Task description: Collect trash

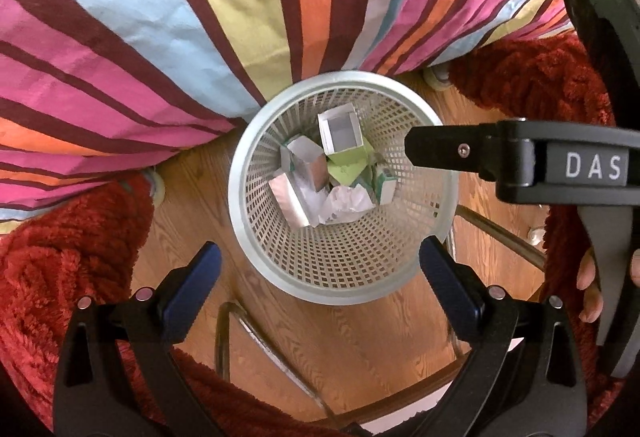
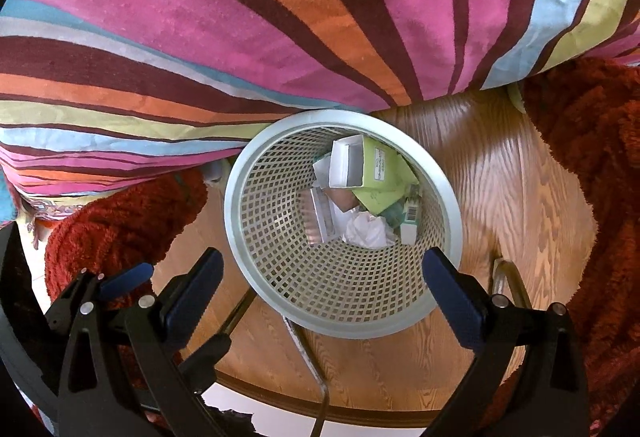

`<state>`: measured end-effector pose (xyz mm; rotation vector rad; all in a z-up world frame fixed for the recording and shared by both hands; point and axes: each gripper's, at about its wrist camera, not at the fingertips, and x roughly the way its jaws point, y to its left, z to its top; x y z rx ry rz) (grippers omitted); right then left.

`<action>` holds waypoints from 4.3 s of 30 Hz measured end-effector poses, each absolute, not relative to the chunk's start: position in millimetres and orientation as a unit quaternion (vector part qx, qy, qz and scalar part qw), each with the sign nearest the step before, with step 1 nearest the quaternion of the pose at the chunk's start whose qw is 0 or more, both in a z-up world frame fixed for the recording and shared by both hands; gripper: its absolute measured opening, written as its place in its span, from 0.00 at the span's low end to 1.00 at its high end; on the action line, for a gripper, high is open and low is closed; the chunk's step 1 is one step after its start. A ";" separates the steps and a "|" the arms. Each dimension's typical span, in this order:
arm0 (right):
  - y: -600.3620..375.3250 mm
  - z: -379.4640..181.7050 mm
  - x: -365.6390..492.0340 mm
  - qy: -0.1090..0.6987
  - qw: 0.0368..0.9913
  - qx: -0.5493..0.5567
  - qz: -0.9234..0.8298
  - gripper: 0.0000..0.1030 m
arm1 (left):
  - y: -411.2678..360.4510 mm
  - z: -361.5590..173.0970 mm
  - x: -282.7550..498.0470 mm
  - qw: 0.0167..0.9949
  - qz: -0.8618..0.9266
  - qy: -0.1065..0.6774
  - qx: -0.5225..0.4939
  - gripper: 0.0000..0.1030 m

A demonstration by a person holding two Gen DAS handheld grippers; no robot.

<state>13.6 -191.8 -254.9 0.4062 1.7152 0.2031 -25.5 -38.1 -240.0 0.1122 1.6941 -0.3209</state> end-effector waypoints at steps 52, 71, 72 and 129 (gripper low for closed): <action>-207.3 -135.9 -3.9 0.576 0.793 0.154 0.124 0.93 | -7.1 -114.3 -27.9 0.825 -0.027 0.564 0.016 0.93; -209.1 -54.0 -4.7 0.443 0.883 0.114 0.101 0.93 | -7.7 -41.0 -16.0 0.881 0.012 0.472 0.017 0.93; -207.6 -50.8 -5.8 0.439 0.886 0.107 0.100 0.93 | -7.2 -39.7 -15.5 0.882 0.014 0.471 0.017 0.93; -197.0 6.5 12.4 0.381 0.919 0.041 0.095 0.93 | -0.7 30.3 9.4 0.913 0.008 0.408 0.003 0.93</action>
